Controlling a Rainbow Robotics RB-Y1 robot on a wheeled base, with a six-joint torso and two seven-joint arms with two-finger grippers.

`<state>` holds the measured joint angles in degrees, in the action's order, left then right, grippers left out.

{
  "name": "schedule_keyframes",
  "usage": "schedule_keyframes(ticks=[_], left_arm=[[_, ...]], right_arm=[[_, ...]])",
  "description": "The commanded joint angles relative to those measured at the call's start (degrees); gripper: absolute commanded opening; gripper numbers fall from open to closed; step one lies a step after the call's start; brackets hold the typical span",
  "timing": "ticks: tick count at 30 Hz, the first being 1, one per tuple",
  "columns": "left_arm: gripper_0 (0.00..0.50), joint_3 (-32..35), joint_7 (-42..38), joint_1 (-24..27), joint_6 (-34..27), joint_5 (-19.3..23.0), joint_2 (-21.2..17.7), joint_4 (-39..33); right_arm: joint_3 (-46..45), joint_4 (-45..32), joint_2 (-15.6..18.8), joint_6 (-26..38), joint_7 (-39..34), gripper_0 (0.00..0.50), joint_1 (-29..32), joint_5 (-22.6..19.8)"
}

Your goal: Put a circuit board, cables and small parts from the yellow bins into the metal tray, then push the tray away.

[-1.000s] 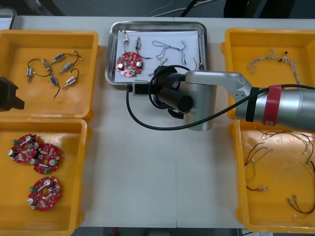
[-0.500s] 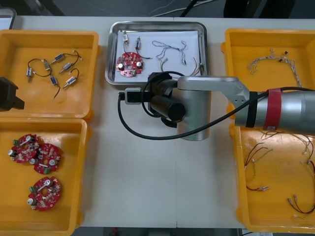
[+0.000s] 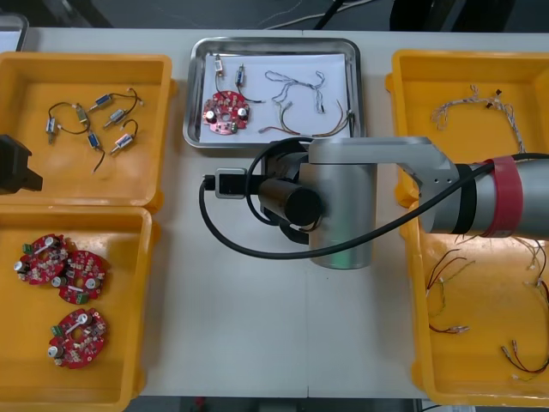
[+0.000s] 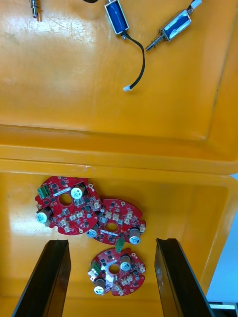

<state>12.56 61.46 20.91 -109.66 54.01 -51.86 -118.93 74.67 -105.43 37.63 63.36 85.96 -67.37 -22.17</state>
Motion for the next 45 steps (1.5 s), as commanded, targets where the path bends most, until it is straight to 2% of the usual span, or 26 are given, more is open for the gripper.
schedule_keyframes(ticks=[1,12,18,21,24,36,45], left_arm=[[0.5,1.9,4.0,-0.8,-0.3,-0.5,-1.6,-1.7],[0.5,1.9,4.0,-0.8,-0.3,-0.5,-1.6,-1.7],[0.5,1.9,4.0,-0.8,-0.3,-0.5,-1.6,-1.7],[0.5,1.9,4.0,-0.8,-0.3,-0.5,-1.6,-1.7],[0.5,1.9,4.0,-0.8,-0.3,-0.5,-1.6,-1.7],[0.5,1.9,4.0,-0.8,-0.3,-0.5,-1.6,-1.7],[0.5,1.9,4.0,-0.8,-0.3,-0.5,-1.6,-1.7]], right_arm=[[-5.5,-5.1,2.8,4.9,-6.1,0.5,-0.1,-5.2],[-17.2,-12.2,6.2,16.3,-13.5,0.5,4.9,-13.8],[-24.0,-13.0,9.2,21.9,-17.5,0.5,6.7,-21.8],[-28.2,-13.0,11.8,24.9,-18.2,0.5,8.0,-25.9],[-31.9,-13.0,13.8,27.4,-18.4,0.5,9.6,-28.2],[-45.7,-11.1,22.5,33.1,-19.3,0.5,18.2,-34.7],[-55.5,-5.8,24.6,37.3,-19.3,0.5,22.8,-36.8]])
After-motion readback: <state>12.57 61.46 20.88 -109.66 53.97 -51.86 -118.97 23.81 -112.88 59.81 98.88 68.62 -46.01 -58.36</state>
